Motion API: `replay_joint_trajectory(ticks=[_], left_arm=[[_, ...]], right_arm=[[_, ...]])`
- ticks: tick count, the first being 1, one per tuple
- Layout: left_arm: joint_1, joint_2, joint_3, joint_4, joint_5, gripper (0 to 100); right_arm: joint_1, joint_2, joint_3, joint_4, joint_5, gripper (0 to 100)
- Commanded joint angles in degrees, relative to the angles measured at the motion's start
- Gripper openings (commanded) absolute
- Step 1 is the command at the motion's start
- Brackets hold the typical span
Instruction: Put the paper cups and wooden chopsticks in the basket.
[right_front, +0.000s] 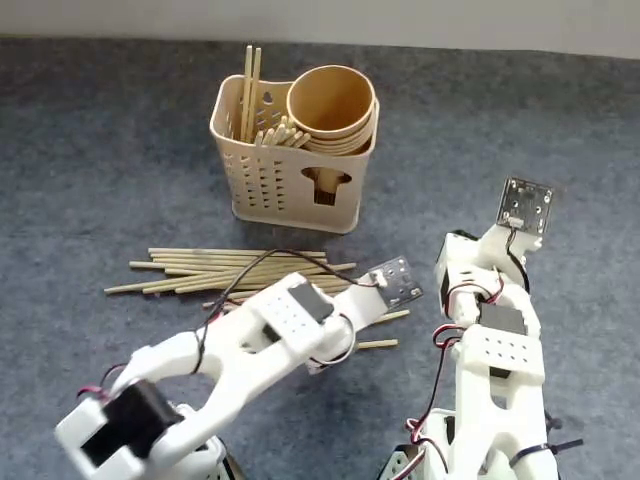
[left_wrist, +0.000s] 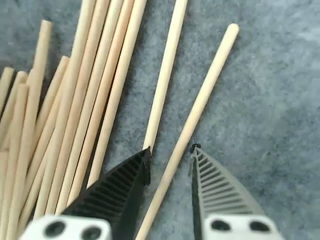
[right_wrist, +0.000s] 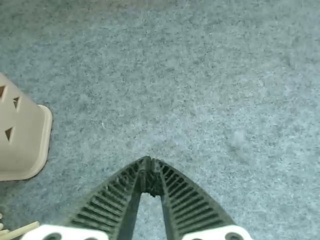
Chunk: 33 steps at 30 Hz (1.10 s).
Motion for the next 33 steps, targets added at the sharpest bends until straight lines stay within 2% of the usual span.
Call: replay_joint_trajectory(ticks=[1,8,14,18,25,33], left_arm=[[1.1,4.1,-5.7,-0.5,-0.2,14],[1.2,5.7,-7.0,-0.5,-0.3,9],[1.5,5.8,-6.6,-0.4,-0.4,8],[1.5,5.3,-6.6,-0.3,-0.4,0],[1.1,5.1,-10.2,6.4,-0.5,1],[0.7,-7.1,-5.5,7.0,-1.1,1]], right_arm=[[0.2,-1.3,-0.7,-1.2,0.8,1.0],[0.2,-1.3,-0.7,-1.2,0.8,1.0],[0.1,-1.3,-0.7,-1.2,0.8,1.0],[0.1,-1.3,-0.7,-1.2,0.8,1.0],[0.1,-1.3,-0.7,-1.2,0.8,1.0],[0.1,-1.3,-0.7,-1.2,0.8,1.0]])
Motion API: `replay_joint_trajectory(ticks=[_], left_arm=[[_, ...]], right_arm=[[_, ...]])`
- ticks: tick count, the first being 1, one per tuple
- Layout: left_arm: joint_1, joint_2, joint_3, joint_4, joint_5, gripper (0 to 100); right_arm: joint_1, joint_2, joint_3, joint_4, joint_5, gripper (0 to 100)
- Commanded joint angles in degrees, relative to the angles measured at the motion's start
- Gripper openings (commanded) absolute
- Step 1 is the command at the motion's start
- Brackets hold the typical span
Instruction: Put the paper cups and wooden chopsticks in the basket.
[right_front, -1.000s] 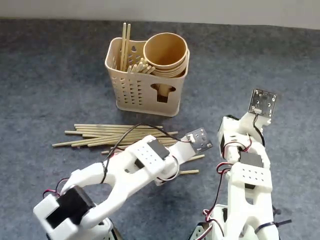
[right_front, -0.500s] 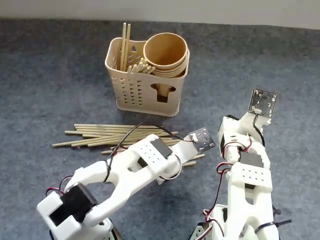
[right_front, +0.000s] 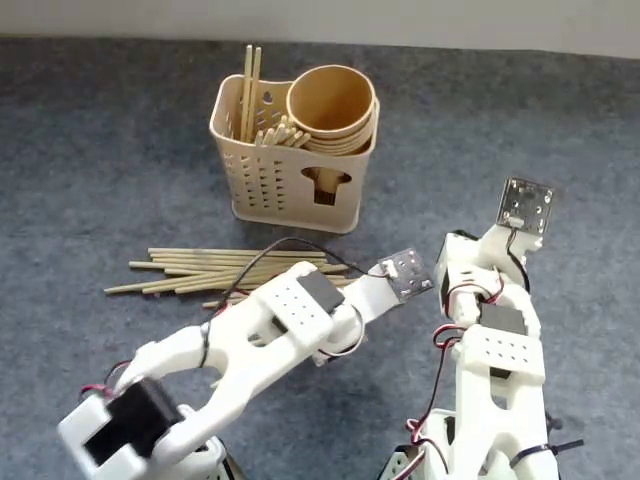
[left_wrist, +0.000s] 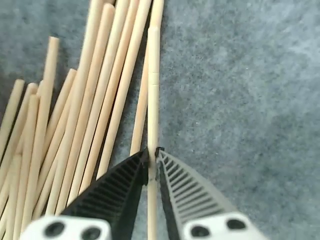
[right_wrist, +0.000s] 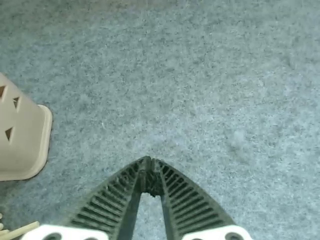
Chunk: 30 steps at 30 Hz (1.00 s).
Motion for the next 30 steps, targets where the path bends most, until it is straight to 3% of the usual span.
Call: replay_joint_trajectory(ticks=[1,8,22,30], left_arm=[[-0.4,-10.9,2.4,0.4,-1.6,1],[-8.7,-22.7,4.4,0.7,-1.7,1],[-15.4,-52.6,4.1,4.7,-1.5,1],[-11.4,-43.0,4.2,7.4,-1.5,1]], right_arm=[[0.1,-1.3,-0.7,-1.2,0.7,1.0],[0.1,-1.3,-0.7,-1.2,0.7,1.0],[0.0,-1.3,-0.6,-1.2,0.7,1.0],[-0.1,-1.3,-0.6,-1.2,0.7,1.0]])
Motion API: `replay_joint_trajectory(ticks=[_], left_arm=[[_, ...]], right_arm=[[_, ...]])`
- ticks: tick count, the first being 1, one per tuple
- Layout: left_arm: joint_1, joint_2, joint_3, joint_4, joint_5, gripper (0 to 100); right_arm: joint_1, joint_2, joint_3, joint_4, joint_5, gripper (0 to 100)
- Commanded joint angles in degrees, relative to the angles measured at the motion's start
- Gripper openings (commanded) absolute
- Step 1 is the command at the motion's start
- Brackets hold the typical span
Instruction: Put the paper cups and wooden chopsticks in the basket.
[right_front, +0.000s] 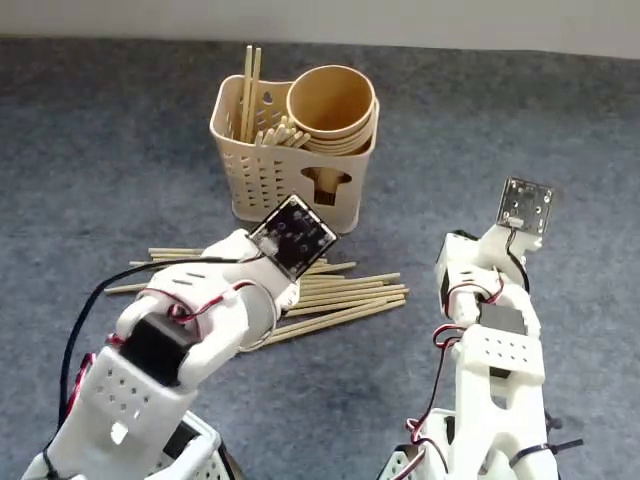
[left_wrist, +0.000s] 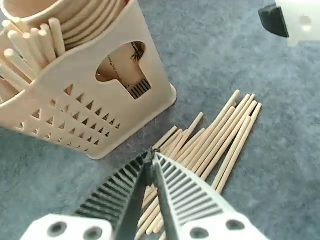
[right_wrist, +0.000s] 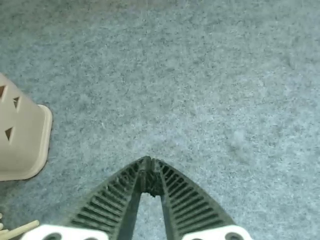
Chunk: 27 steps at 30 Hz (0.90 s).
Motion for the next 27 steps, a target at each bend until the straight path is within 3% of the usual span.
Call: replay_joint_trajectory(ticks=[1,8,18,27], left_arm=[[4.3,9.8,-0.7,0.1,0.0,1],[8.4,30.0,-3.7,0.0,-0.1,13],[8.3,47.3,-5.2,-7.8,-0.4,13],[8.0,53.6,-5.3,-13.5,-0.5,12]], right_arm=[[-0.1,-1.3,-0.6,-1.2,0.7,1.0],[0.1,-1.3,-0.6,-1.2,0.7,1.0],[0.1,-1.3,-0.6,-1.2,0.7,1.0],[0.1,-1.3,-0.7,-1.2,0.7,1.0]])
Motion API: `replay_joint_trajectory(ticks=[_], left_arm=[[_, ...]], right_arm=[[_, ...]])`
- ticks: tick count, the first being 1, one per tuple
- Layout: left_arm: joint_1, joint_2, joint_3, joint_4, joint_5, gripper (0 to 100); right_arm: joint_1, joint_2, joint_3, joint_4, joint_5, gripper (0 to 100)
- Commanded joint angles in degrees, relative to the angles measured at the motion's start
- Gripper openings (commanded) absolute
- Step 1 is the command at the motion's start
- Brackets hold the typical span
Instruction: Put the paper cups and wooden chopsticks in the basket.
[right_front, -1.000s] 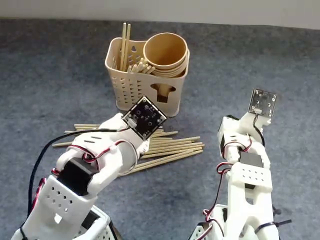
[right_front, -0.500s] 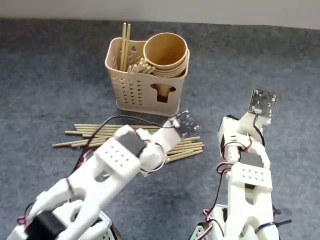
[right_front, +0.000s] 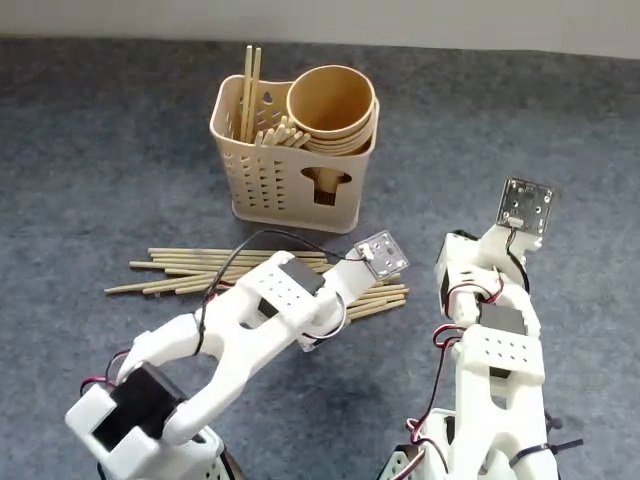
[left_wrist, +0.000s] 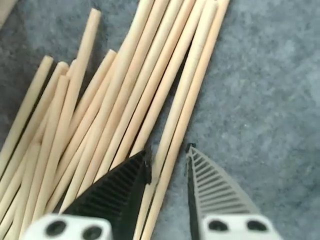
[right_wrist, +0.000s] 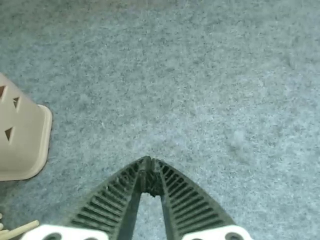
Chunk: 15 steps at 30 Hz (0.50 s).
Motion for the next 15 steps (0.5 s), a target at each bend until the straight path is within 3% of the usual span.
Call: replay_joint_trajectory(ticks=[1,5,15], left_arm=[[0.4,0.4,-2.4,-1.2,-0.7,11],[0.9,0.7,-2.4,-1.2,-0.7,4],[0.8,0.0,-2.4,-0.9,-0.7,1]], right_arm=[[0.1,-1.3,-0.7,-1.2,0.7,1.0],[0.1,-1.3,-0.7,-1.2,0.7,1.0],[0.2,-1.3,-0.7,-1.2,0.7,1.0]])
